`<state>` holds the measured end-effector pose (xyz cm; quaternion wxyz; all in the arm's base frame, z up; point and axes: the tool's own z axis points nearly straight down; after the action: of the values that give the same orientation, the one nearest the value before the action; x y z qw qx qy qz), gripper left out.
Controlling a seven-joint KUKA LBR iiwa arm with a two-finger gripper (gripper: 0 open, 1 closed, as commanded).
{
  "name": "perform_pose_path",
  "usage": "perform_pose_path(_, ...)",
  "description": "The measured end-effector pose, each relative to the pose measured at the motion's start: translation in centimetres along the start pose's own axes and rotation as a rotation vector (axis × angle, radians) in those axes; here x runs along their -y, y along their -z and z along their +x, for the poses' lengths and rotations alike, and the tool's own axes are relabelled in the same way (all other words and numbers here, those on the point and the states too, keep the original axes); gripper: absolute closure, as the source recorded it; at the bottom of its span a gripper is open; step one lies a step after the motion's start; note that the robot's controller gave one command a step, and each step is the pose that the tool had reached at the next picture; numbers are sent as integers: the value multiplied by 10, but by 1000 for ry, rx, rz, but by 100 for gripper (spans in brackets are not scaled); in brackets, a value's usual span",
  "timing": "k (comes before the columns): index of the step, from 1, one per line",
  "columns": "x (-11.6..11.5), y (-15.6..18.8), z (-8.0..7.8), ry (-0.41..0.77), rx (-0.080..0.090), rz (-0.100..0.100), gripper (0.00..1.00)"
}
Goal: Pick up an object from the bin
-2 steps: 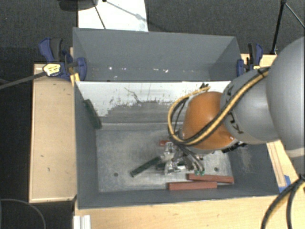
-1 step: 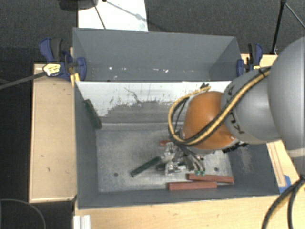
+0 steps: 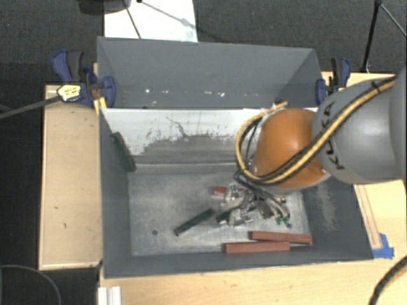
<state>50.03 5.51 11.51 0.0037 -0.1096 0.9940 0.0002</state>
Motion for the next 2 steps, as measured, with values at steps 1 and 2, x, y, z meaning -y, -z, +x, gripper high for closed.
perform_pose_path(1, 1, 0, -1, 42, -3, 0, 100)
perform_pose_path(2, -2, 49, -3, 23, -3, -1, 100)
